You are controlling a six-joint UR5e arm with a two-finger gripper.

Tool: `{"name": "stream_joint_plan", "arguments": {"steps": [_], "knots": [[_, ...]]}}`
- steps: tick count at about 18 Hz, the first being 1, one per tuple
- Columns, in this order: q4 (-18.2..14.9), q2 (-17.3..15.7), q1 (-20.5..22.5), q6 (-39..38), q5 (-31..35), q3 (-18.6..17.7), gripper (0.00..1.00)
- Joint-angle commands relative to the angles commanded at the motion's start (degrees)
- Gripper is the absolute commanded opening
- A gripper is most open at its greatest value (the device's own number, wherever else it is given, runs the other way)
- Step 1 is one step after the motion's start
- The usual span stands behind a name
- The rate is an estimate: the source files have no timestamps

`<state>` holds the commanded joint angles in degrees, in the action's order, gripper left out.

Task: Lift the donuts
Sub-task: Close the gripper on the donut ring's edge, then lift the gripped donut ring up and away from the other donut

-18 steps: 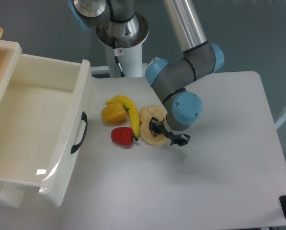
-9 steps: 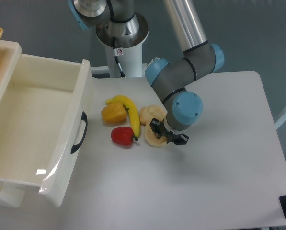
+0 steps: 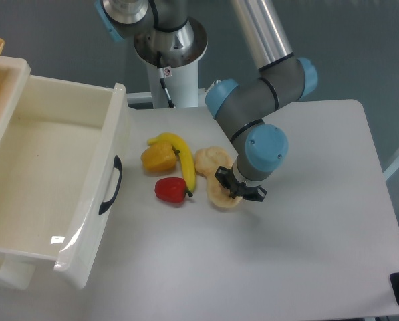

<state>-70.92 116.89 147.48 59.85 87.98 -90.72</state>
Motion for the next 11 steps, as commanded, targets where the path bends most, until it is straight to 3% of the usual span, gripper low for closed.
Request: {"name": "stream_joint_plan", "arguments": {"steps": [6,11], "knots": [[-0.89,0.79,0.35,1.22,0.09,5.81,0.0],[-3.69,1.32,2.28,12.29,0.0,10.64,0.0]]}}
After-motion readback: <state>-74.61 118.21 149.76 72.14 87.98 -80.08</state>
